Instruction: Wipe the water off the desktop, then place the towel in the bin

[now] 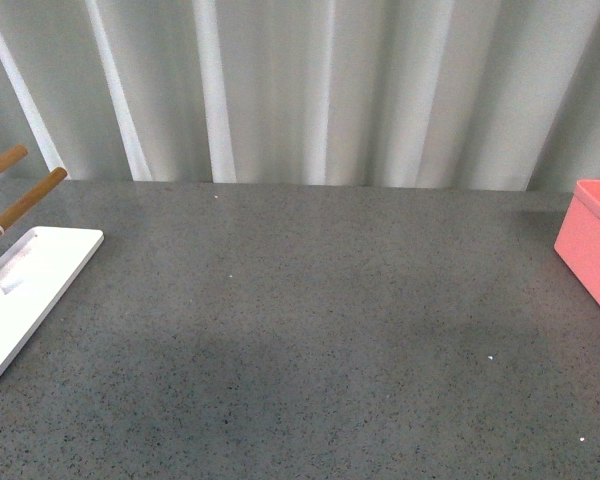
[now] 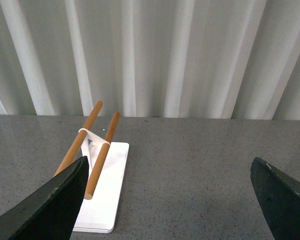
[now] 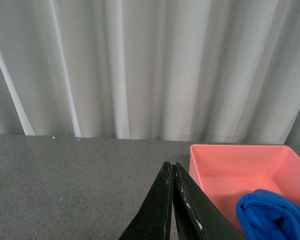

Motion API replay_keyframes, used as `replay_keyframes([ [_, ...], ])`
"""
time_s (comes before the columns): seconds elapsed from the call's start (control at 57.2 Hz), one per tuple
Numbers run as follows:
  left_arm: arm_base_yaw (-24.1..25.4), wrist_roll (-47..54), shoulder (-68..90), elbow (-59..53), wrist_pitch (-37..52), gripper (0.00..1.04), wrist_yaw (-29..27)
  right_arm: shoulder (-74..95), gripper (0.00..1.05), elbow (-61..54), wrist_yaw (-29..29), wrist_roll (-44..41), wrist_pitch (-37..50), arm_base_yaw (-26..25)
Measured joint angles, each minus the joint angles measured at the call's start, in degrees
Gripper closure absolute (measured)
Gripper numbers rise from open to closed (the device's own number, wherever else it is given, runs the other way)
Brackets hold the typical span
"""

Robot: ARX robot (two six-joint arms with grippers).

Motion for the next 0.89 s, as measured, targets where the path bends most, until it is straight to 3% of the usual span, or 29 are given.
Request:
replay_keyframes([
  [0.892,0.0,0.0,0.0,0.0,0.0,0.07,0.0,-23.7,1.01,-12.2,0.2,0.4,-11.0,0.0],
])
